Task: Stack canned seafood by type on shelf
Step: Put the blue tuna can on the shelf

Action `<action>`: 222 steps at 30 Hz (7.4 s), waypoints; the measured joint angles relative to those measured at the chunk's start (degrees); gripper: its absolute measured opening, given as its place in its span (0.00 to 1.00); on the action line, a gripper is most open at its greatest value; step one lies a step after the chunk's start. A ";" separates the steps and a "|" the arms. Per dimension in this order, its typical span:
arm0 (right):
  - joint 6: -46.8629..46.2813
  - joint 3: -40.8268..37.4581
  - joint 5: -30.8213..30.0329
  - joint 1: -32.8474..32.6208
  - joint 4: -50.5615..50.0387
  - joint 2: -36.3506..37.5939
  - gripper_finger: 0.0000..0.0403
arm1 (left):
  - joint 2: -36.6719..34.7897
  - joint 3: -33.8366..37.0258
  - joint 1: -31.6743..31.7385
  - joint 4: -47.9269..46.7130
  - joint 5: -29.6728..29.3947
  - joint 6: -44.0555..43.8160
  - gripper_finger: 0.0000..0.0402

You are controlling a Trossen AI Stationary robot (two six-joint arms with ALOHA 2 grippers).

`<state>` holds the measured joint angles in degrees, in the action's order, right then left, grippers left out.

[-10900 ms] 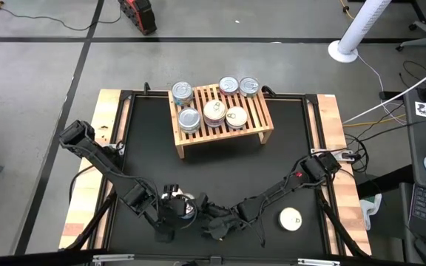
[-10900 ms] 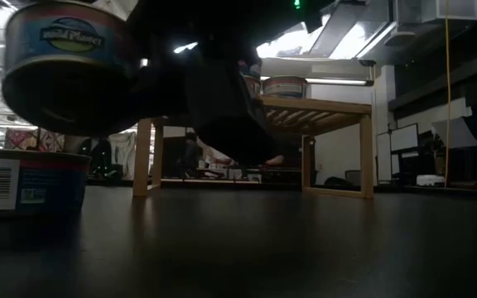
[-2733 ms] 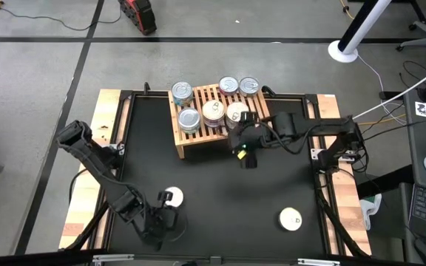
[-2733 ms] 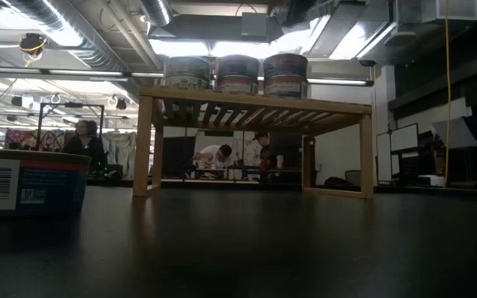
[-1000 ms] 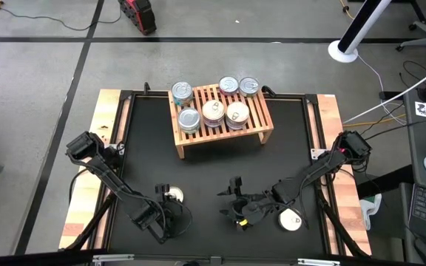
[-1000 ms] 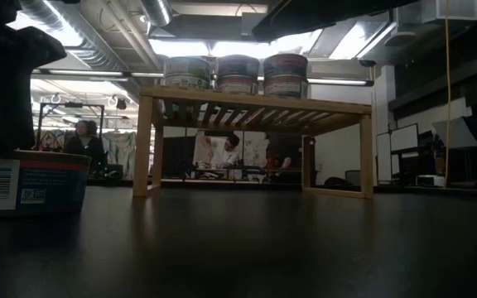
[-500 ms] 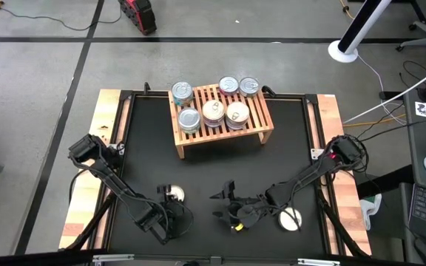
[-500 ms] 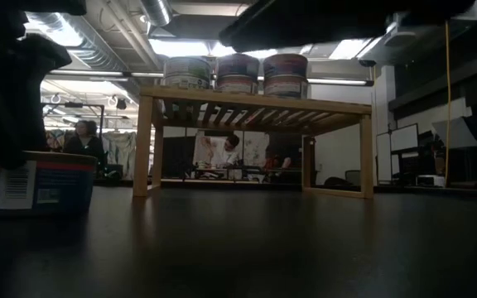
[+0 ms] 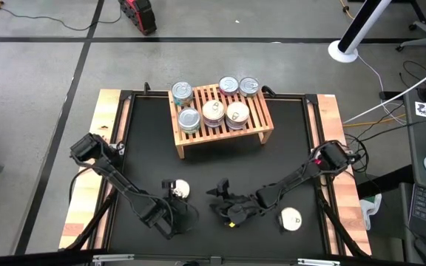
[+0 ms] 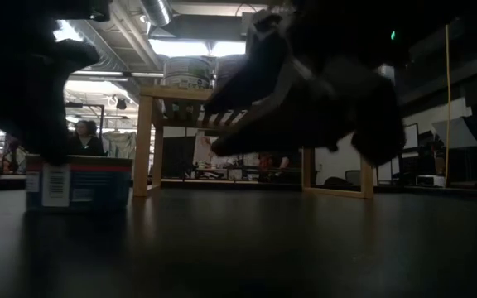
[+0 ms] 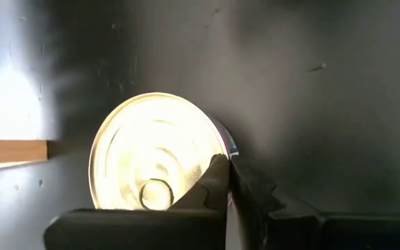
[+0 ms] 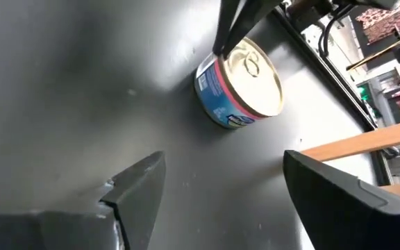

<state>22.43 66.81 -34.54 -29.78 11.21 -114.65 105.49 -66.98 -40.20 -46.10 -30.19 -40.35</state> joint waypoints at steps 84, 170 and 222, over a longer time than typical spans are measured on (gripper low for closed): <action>10.49 -0.04 -12.49 -3.49 -3.53 -1.87 0.47 | -0.26 -4.34 9.87 23.42 2.81 12.03 0.18; -9.68 0.07 -19.72 32.98 -64.02 31.85 0.56 | -17.27 -7.67 9.83 6.00 3.14 16.76 0.39; -4.50 5.66 -0.81 32.70 -66.04 31.24 0.66 | -17.27 -7.67 9.85 6.00 3.14 16.76 0.39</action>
<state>17.93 72.47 -35.35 2.93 -54.83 -83.42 88.23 -74.65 -30.35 -40.10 -27.05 -23.59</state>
